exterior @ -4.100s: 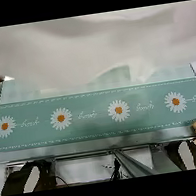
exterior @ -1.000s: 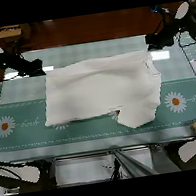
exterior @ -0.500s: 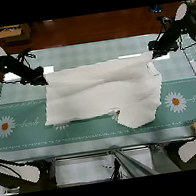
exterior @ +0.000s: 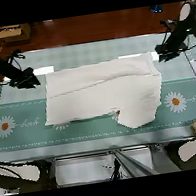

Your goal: Fold the shirts.

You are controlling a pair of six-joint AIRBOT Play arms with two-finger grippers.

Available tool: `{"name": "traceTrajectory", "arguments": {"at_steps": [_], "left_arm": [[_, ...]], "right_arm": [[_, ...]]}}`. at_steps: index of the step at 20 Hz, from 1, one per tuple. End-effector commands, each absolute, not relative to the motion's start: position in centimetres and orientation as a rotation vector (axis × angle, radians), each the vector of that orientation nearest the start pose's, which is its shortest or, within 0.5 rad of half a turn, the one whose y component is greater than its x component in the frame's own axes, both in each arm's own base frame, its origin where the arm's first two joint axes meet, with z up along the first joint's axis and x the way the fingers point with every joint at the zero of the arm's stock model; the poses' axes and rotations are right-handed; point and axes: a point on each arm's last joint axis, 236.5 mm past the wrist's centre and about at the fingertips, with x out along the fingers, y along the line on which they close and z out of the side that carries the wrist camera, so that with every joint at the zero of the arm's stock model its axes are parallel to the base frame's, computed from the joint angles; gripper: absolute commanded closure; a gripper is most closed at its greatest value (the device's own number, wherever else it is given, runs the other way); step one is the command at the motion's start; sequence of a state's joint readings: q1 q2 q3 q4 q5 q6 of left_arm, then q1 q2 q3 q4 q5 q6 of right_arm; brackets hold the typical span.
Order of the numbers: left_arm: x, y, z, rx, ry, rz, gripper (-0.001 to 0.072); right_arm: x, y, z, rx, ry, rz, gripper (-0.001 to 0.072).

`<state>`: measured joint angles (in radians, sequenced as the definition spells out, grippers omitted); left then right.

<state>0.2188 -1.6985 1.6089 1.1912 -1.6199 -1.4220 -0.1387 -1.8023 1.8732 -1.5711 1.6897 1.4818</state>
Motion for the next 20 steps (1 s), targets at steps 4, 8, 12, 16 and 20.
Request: {"name": "traceTrajectory", "arguments": {"at_steps": [4,8,12,16,20], "left_arm": [[31.5,4.5,-0.2,-0.495,1.667,-0.158,0.0295],[24.5,1.1,-4.7,-0.626,1.729,-0.192,0.0110],[21.2,-2.0,-7.8,-0.723,1.765,-0.243,0.0110],[23.4,-2.9,-8.0,-0.800,1.666,-0.233,0.0111],[23.6,-3.3,-8.7,-0.790,1.677,-0.237,0.0112]], "right_arm": [[34.8,-12.3,3.4,0.213,1.673,-0.122,0.0301],[32.0,-12.0,0.9,0.349,1.587,-0.097,0.0302],[32.1,-9.4,-0.2,0.398,1.523,0.015,0.0299],[33.0,-7.7,0.2,0.460,1.486,0.074,0.0300],[33.0,-7.7,0.2,0.460,1.486,0.074,0.0300]]}}
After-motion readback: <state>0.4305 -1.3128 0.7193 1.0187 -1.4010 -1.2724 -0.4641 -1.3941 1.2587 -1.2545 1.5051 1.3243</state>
